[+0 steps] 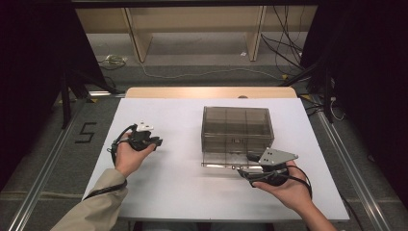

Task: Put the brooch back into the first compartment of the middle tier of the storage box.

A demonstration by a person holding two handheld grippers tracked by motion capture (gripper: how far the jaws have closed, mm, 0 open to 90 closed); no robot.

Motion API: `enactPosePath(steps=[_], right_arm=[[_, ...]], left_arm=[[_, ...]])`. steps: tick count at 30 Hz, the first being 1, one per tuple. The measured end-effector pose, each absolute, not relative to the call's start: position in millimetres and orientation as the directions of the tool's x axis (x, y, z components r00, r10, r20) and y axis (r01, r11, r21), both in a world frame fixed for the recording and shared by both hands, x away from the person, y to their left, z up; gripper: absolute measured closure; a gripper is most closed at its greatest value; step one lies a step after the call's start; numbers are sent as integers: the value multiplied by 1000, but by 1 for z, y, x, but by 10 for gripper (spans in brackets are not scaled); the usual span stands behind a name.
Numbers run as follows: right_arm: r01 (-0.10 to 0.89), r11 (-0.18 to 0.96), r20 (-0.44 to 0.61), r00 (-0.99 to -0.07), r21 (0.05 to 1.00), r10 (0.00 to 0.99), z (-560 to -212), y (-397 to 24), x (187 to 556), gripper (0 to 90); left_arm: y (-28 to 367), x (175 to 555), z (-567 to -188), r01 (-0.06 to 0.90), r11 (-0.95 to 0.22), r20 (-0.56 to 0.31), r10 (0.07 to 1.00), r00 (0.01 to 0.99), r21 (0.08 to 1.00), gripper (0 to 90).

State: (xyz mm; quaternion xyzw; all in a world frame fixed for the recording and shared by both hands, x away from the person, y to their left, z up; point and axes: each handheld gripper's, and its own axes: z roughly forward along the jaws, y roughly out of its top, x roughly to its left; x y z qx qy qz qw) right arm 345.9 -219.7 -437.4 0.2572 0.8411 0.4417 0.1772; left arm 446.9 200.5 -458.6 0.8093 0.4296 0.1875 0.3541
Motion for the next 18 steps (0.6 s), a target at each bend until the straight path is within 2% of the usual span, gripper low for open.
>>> enactPosePath(steps=[18], right_arm=[[276, 475, -70, -804, 835, 590, -438, -220, 346, 392]], left_arm=[[191, 439, -450, 536, -394, 4, 808, 589, 747, 782]])
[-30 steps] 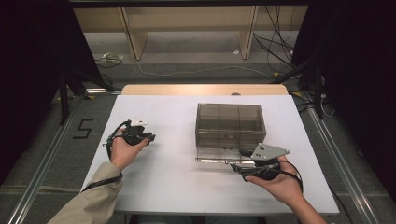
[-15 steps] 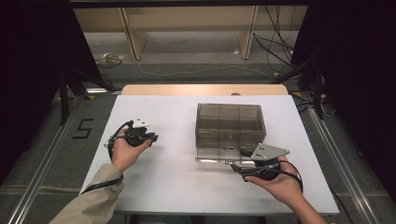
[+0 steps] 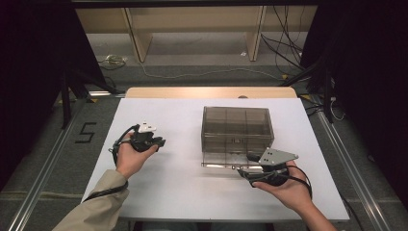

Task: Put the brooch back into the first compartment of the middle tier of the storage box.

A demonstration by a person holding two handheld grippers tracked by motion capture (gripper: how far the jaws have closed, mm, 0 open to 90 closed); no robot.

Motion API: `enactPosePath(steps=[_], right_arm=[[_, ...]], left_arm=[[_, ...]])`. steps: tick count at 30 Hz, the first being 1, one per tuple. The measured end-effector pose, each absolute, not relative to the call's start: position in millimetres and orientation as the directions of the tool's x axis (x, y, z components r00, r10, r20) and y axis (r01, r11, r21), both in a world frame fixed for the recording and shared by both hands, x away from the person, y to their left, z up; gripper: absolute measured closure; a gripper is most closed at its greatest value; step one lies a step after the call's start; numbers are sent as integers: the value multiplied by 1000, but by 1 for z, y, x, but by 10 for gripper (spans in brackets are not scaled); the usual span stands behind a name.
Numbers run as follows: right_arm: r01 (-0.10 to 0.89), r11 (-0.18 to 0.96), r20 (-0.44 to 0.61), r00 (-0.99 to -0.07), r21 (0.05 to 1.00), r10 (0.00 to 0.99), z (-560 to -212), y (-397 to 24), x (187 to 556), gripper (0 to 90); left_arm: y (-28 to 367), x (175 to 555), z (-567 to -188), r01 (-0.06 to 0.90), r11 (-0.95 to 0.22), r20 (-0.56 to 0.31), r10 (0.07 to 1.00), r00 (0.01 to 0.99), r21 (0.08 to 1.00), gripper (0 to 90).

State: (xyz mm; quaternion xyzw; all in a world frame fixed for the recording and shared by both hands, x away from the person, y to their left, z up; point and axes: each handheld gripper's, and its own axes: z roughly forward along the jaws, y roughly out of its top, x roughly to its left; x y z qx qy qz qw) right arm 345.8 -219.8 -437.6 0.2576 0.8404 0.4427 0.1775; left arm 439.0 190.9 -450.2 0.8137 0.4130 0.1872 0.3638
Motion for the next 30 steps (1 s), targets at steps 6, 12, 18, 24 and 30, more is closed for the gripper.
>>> enactPosePath(steps=[6, 12, 18, 24, 30], right_arm=[[276, 473, -68, -804, 836, 591, -438, -220, 346, 391], [277, 471, -67, -804, 837, 591, -438, -220, 346, 391], [278, 473, -67, -804, 836, 591, -438, -219, 346, 391], [279, 474, -66, -804, 835, 590, -438, -219, 346, 390], [279, 473, -66, -804, 836, 591, -438, -219, 346, 390]], left_arm=[[187, 437, -448, 525, -402, 8, 799, 601, 750, 782], [182, 434, -446, 515, -413, 11, 788, 615, 752, 782], [176, 431, -444, 506, -414, 9, 780, 625, 757, 782], [172, 429, -443, 496, -424, 13, 770, 638, 758, 782], [169, 428, -441, 490, -430, 14, 762, 647, 758, 782]])
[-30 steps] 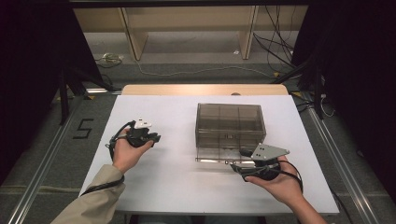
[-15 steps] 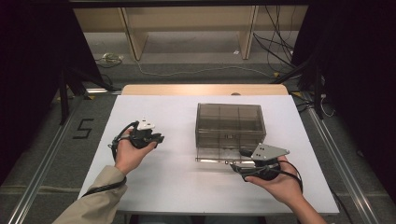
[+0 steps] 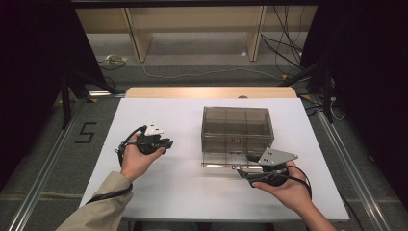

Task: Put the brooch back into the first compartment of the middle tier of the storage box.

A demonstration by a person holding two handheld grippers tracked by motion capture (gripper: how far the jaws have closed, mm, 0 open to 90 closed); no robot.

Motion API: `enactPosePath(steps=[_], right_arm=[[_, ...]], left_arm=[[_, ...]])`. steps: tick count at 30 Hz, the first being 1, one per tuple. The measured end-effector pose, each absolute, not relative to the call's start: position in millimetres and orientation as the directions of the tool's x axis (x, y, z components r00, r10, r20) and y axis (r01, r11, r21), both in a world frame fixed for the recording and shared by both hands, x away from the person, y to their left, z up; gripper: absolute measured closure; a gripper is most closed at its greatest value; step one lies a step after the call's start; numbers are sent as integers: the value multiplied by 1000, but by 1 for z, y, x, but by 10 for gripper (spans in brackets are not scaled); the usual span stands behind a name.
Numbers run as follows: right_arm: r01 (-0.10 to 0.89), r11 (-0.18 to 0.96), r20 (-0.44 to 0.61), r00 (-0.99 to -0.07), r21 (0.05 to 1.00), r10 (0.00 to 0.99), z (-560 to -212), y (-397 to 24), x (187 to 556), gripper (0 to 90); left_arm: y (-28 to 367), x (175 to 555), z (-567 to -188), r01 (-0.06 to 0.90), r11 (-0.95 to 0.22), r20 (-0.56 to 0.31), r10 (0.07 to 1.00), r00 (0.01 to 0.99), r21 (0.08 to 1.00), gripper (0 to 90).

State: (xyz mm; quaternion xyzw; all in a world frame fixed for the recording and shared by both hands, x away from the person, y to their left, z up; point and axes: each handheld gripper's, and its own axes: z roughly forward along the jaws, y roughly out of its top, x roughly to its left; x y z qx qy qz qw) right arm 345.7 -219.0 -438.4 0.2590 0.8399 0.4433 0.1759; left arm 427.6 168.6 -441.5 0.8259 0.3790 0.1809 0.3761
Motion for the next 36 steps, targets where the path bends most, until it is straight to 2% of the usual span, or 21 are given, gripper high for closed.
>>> enactPosePath(steps=[36], right_arm=[[279, 473, -66, -804, 836, 591, -438, -219, 346, 389]], left_arm=[[148, 419, -436, 452, -456, 19, 720, 694, 767, 782]])
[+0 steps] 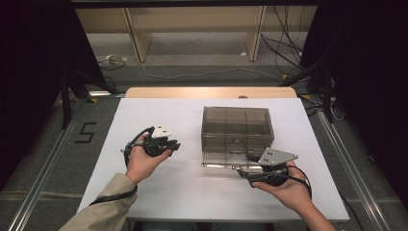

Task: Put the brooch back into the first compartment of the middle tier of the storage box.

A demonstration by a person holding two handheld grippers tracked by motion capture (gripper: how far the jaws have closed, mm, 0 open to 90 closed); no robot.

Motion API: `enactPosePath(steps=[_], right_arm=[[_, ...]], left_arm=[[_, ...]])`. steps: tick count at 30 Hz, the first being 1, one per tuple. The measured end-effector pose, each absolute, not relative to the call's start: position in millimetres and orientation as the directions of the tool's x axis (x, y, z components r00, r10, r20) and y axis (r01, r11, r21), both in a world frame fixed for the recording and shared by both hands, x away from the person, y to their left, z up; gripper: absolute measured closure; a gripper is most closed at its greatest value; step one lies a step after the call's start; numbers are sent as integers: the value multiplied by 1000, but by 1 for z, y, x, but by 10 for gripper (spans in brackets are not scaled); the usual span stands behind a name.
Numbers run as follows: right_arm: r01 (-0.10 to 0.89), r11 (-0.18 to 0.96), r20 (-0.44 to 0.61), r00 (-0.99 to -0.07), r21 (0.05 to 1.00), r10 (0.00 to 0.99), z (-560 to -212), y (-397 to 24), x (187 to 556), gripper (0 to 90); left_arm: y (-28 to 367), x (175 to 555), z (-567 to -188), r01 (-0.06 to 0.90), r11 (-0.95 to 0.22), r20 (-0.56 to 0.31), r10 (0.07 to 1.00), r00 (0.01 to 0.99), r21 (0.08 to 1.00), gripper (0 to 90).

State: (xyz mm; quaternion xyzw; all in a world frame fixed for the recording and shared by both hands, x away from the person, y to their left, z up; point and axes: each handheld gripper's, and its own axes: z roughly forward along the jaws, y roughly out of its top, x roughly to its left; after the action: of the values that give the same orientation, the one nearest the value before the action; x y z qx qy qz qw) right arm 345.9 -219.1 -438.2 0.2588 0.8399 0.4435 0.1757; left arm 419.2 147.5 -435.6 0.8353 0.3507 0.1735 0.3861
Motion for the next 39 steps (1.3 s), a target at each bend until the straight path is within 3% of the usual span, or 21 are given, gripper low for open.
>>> enactPosePath(steps=[39], right_arm=[[280, 471, -63, -805, 837, 590, -439, -219, 346, 387]], left_arm=[[126, 411, -431, 415, -486, 28, 675, 738, 769, 783]])
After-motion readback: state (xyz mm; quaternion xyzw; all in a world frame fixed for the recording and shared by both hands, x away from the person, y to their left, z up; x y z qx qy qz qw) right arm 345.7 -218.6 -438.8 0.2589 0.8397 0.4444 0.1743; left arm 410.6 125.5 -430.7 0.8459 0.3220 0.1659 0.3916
